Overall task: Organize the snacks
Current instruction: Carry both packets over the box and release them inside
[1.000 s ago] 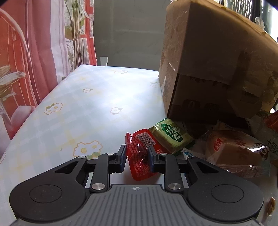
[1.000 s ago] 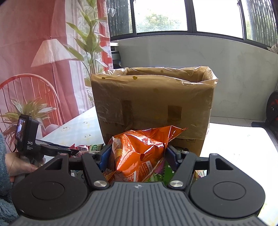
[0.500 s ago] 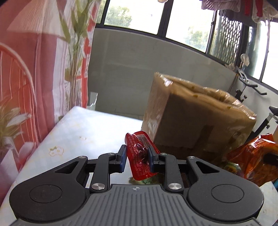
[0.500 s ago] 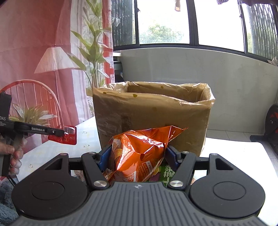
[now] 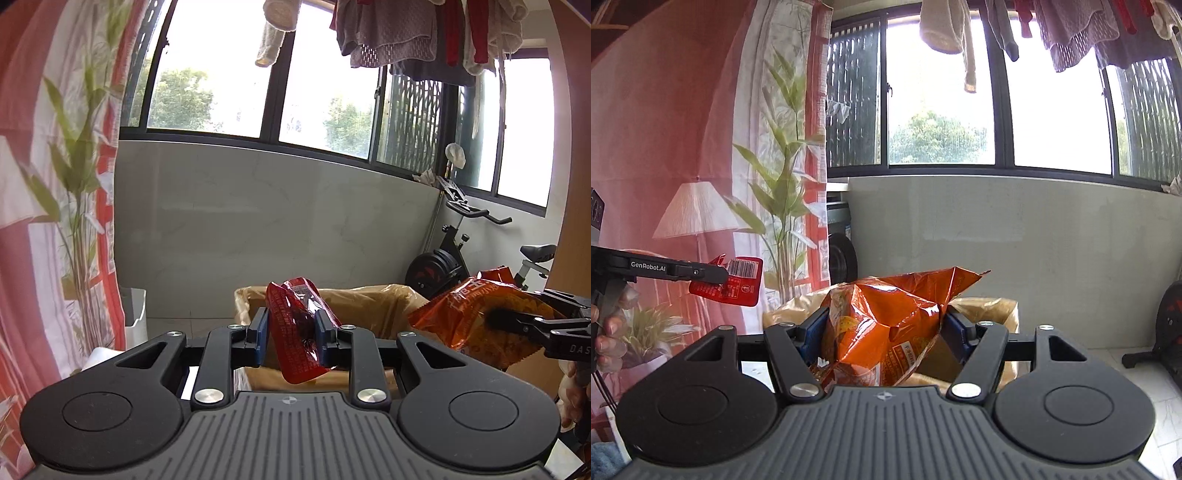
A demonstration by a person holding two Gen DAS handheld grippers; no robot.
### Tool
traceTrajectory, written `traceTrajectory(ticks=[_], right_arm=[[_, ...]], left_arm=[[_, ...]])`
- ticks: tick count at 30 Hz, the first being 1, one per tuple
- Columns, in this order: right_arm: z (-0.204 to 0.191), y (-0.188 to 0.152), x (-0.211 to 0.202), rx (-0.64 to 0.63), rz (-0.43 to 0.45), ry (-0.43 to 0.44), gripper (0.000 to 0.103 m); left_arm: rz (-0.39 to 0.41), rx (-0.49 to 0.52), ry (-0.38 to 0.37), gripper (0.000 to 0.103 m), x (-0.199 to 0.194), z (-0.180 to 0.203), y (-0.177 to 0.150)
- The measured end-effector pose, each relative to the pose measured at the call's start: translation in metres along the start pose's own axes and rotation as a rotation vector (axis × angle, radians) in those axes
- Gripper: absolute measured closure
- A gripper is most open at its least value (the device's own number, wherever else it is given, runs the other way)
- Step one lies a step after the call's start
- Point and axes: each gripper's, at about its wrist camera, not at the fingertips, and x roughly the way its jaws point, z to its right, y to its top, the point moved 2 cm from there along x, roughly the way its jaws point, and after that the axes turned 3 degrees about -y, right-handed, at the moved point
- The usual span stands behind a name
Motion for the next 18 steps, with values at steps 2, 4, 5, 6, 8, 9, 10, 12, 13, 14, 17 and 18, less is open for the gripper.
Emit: traceTrajectory(ticks=[2,4,5,6,8,9,10,12,13,14,17,18], right_arm=[[0.008,0.009,0.020,-0.023,-0.006,-0.022,0.037],[0.014,0.012,0.043,-0.034,-0.024,-0.047,0.037],[0.016,0.012,0.053,-0.044,-0.034,-0.062,0.037],[0.017,0.011,0.064,-0.058,-0.047,-0.083,0.037],[0.022,0.008,0.084,-0.073,-0.076,-0.117,0.037],[0.023,0.006,0.092,-0.074,-0.090,-0.133,0.037],[0.025,0.004,0.099,-0.070,-0.104,-0.146,0.037],[0.031,-0.002,0.111,-0.051,-0.148,-0.163,0.037],[0.032,-0.006,0.115,-0.040,-0.164,-0.170,0.036],[0.034,-0.009,0.119,-0.030,-0.184,-0.170,0.036],[0.040,-0.015,0.122,0.014,-0.221,-0.171,0.033],[0.043,-0.015,0.120,0.043,-0.231,-0.159,0.031]], left_arm=[[-0.009,0.001,-0.005,0.076,0.022,0.006,0.007],[-0.023,0.007,-0.003,0.076,0.047,0.013,0.011],[-0.033,0.008,-0.002,0.075,0.059,0.017,0.011],[-0.054,0.010,-0.006,0.075,0.072,0.021,0.011],[-0.092,0.022,0.004,0.075,0.093,0.028,0.008],[-0.117,0.029,0.007,0.075,0.104,0.030,0.005],[-0.133,0.037,0.012,0.075,0.113,0.032,0.002],[-0.159,0.055,0.024,0.069,0.126,0.034,-0.004],[-0.165,0.058,0.035,0.064,0.130,0.035,-0.006],[-0.170,0.057,0.048,0.060,0.134,0.033,-0.008],[-0.177,0.047,0.060,0.034,0.135,0.024,-0.011],[-0.165,0.047,0.053,0.032,0.131,0.020,-0.011]])
